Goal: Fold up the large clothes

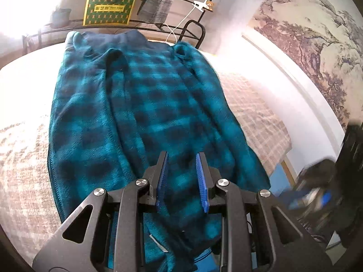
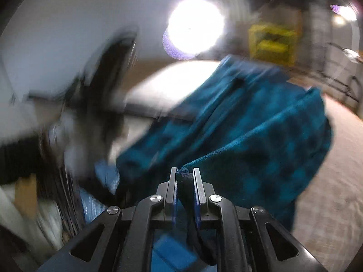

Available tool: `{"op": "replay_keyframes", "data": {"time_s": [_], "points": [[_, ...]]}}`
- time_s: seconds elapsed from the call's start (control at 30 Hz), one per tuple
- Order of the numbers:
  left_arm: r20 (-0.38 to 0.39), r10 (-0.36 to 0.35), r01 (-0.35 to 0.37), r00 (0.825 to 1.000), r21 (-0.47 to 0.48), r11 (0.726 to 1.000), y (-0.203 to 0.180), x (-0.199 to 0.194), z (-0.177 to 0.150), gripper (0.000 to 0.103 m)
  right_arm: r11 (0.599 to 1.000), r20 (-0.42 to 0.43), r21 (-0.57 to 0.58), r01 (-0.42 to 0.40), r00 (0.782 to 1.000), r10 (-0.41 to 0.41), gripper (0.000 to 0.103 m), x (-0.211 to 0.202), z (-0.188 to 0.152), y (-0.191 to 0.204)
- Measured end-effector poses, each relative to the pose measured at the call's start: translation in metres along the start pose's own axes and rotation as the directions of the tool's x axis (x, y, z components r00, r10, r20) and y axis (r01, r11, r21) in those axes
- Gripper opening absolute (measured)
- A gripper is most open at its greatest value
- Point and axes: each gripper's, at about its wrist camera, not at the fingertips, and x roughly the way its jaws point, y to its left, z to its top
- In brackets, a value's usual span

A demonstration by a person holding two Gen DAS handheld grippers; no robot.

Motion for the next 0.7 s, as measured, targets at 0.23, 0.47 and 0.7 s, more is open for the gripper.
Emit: {"op": "replay_keyframes", "data": {"time_s": [0.23,0.47,0.7], "points": [[-0.031,-0.015,0.015,0.999,0.000,1.000,0.000,0.016,0.031,0.023,0.999,-0.170,-0.043,-0.016,0.985,0.008,0.030,0.044,-0.027,-0.009],[-0.067,-0.070,0.067,0.995,-0.037,0.997,-0.006,0.042,0.039,0.031,0.995,0.027,0.092,-0.036,0.999,0.033,0.042,-0.014,-0.012,-0.051],[-0.161,-0.136,0.133,0.978,-0.030,0.991,-0.029,0.050,-0.006,0.031,0.896,0.064,0.444,0.008,0.997,-0.040,0.042,-0.029,-0.053,-0.140]]}}
